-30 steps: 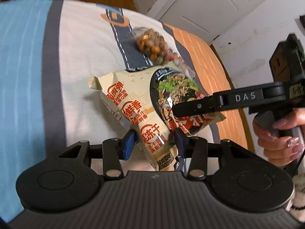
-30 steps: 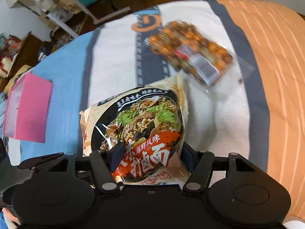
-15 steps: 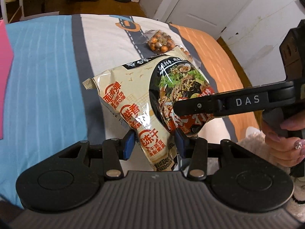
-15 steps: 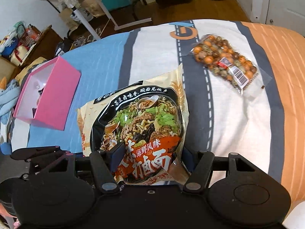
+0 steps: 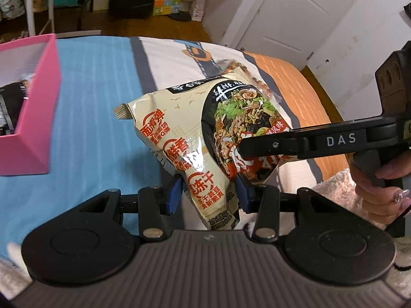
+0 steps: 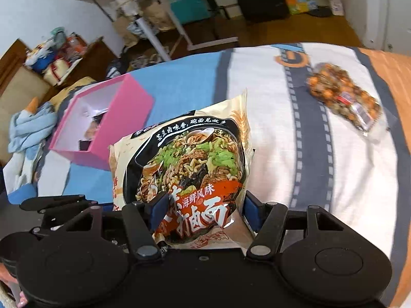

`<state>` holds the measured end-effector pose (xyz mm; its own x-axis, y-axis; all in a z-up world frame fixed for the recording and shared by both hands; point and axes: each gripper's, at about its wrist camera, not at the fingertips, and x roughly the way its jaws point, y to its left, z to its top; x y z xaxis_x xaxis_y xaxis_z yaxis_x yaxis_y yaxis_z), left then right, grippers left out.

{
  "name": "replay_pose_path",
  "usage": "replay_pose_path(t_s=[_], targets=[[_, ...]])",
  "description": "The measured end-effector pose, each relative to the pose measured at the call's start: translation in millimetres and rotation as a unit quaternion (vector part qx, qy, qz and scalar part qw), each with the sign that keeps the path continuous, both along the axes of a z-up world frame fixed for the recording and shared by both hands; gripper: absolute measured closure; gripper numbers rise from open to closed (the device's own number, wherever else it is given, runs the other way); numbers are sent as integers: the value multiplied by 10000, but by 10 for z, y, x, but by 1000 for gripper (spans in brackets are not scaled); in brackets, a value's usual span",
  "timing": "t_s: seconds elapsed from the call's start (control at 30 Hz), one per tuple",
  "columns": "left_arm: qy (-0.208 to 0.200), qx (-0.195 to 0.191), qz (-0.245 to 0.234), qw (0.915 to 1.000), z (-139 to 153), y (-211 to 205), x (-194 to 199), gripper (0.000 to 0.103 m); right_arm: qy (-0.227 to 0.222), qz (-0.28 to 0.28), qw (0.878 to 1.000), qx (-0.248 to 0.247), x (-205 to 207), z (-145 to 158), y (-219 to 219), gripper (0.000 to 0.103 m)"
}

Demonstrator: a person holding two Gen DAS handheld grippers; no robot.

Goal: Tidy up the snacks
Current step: 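Carry the noodle bag into the pink box and lower it inside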

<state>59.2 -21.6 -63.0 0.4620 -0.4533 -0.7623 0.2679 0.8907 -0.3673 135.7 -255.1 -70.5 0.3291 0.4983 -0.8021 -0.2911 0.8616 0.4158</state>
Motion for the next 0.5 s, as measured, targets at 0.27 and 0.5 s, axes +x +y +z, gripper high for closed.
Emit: replay_pose_path(t_s=[0.27, 0.5], targets=[[-266, 187, 241, 9992, 299, 589, -60, 61, -299, 496, 9980, 266, 122, 297, 537, 45], [-291, 36, 732, 9969, 520, 1401, -29, 60, -645, 916, 9926, 474, 292, 518, 1254, 51]])
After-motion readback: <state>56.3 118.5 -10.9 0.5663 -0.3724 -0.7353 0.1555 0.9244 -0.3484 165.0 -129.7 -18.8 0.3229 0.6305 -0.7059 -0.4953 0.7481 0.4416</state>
